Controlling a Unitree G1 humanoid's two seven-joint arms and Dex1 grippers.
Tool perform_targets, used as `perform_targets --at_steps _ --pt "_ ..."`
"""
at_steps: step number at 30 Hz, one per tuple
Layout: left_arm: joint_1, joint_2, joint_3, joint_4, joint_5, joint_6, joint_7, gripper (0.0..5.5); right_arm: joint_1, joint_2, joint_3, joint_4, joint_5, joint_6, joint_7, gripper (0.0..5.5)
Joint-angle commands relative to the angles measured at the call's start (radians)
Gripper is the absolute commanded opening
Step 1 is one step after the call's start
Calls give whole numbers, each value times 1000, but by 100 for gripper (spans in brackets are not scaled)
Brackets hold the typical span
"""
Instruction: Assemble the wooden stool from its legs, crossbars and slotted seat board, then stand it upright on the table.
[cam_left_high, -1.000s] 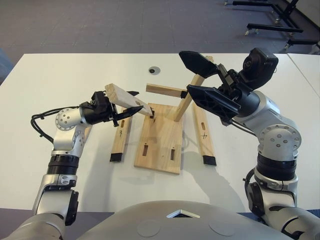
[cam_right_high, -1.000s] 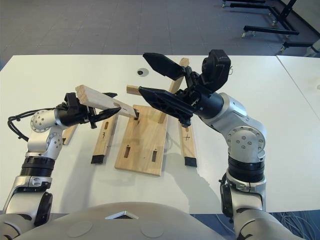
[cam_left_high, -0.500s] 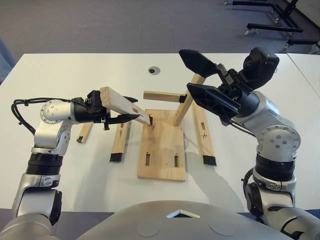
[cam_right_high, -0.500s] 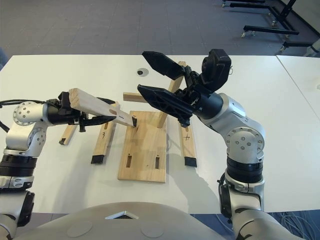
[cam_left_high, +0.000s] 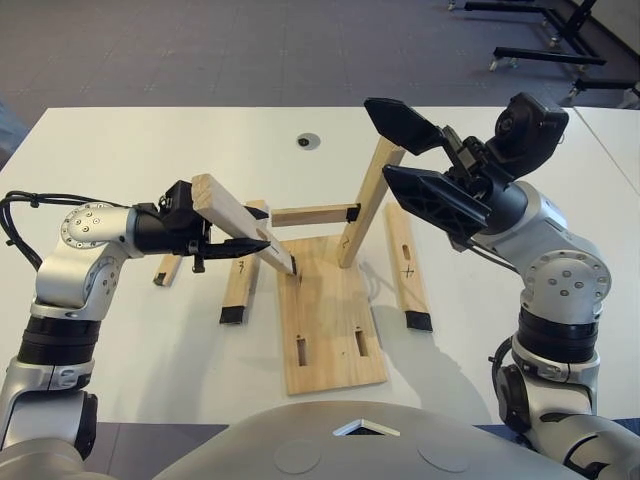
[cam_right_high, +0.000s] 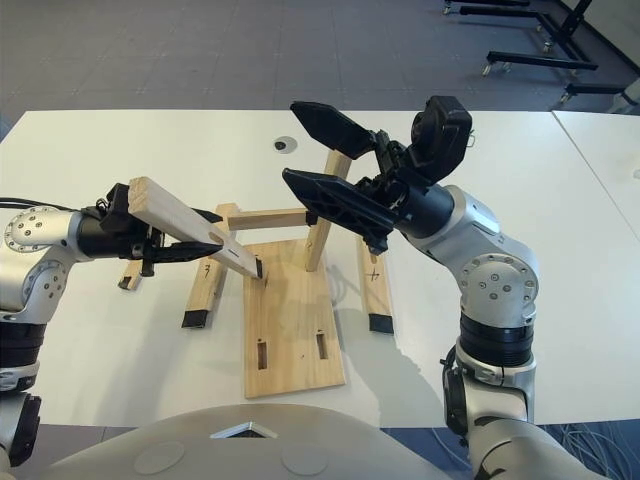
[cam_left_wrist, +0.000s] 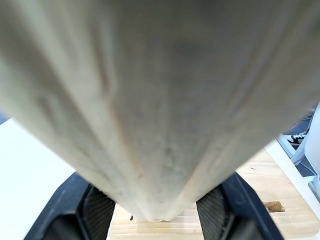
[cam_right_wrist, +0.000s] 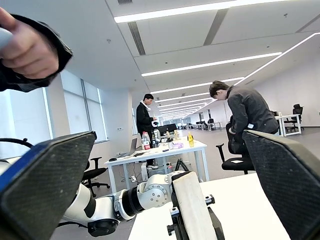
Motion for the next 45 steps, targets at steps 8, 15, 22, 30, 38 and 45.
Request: perform_targets --at_steps 8,15,22,30,38,45 --pt "32 57 -75 8 -16 183 -10 203 -7 -28 11 -18 32 33 -4 540" --pt "0 43 -94 93 -23 220 -22 203 -9 -32 17 -21 34 38 -3 540" --pt "-72 31 -157 147 8 226 -32 203 -8 -37 30 -24 27 38 2 540" --pt "-141 47 -210 175 39 228 -53 203 -33 -10 -19 -22 94 5 -40 540" --pt "-140 57 -216 183 46 220 -66 203 -79 -92 -84 180 -74 -68 -19 540" --pt "-153 62 -220 194 52 216 -80 203 14 -38 51 227 -218 -72 77 540"
